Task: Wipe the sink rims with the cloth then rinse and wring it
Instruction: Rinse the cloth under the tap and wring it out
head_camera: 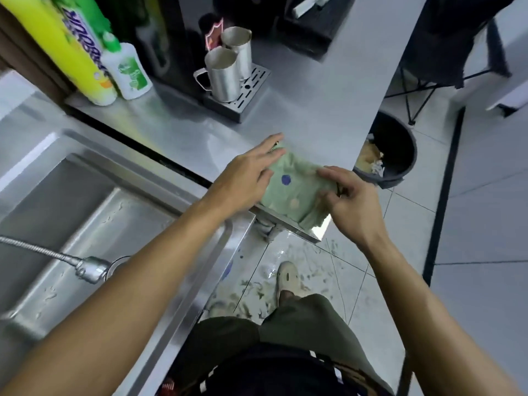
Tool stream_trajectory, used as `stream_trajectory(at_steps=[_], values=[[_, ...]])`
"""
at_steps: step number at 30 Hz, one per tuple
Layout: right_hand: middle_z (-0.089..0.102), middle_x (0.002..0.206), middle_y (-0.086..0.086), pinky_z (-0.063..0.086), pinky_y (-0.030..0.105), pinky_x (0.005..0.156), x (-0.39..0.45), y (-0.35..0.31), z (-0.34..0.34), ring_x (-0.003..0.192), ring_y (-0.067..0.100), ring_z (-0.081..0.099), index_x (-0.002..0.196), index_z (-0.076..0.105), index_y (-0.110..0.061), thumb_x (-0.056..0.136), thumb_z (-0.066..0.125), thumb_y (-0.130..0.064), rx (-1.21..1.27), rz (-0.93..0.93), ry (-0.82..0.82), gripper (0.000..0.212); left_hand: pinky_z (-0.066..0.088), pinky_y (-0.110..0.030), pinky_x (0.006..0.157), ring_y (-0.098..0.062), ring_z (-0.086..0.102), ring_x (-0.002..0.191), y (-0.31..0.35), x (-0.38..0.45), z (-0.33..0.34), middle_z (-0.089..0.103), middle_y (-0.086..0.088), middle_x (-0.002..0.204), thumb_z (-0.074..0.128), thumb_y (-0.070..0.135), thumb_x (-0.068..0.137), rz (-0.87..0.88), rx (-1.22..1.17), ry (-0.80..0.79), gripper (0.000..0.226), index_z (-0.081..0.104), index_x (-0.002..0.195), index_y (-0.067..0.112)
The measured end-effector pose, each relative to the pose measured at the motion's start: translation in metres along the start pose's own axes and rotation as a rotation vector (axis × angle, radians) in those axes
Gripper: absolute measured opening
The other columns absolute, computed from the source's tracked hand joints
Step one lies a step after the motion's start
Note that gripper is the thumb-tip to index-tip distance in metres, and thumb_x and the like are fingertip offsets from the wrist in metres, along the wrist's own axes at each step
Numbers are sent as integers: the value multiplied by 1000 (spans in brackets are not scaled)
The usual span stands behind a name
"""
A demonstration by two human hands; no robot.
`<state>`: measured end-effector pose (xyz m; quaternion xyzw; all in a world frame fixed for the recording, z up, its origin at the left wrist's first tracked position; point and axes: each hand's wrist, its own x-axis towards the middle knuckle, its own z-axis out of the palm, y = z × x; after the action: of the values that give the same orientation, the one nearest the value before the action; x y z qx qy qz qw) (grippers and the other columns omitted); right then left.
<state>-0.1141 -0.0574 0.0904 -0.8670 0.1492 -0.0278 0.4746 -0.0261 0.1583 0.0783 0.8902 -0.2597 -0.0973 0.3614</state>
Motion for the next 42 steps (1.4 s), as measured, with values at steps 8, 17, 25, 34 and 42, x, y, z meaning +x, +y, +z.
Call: stream_trajectory(at_steps=[8,17,25,34,42], values=[[30,166,9,35,50,120,43,88,-1,149,35,30,146,52,-13,101,58,-22,-578,-151,-373,47,46,-51,107,-35,46,142,-40,44,69,41,-6,162,63,13,95,-7,406,-125,45,60,141,13],[23,169,17,20,52,127,60,142,20,158,32,19,160,29,-4,110,31,-39,-665,-615,-508,61,18,-35,126,-28,31,152,-32,33,127,40,-11,162,41,20,105,-92,399,-52,44,49,148,11],[12,171,15,14,48,130,66,157,18,160,28,6,163,17,-5,112,26,-42,-788,-746,-482,64,-2,-40,129,-18,-8,159,-39,30,128,-5,1,173,18,43,111,-170,517,-222,60,6,165,23],[9,171,16,9,46,131,63,156,20,160,29,5,163,16,-5,111,20,-44,-806,-743,-464,65,1,-42,130,-21,-4,160,-48,35,116,-4,-3,173,21,45,111,-61,622,-280,63,4,165,18],[13,172,14,12,49,130,72,161,13,160,27,6,163,18,-5,110,22,-42,-703,-757,-557,64,-1,-41,130,-17,-8,159,-48,35,121,-6,1,173,19,46,110,-127,581,-275,63,1,165,23]])
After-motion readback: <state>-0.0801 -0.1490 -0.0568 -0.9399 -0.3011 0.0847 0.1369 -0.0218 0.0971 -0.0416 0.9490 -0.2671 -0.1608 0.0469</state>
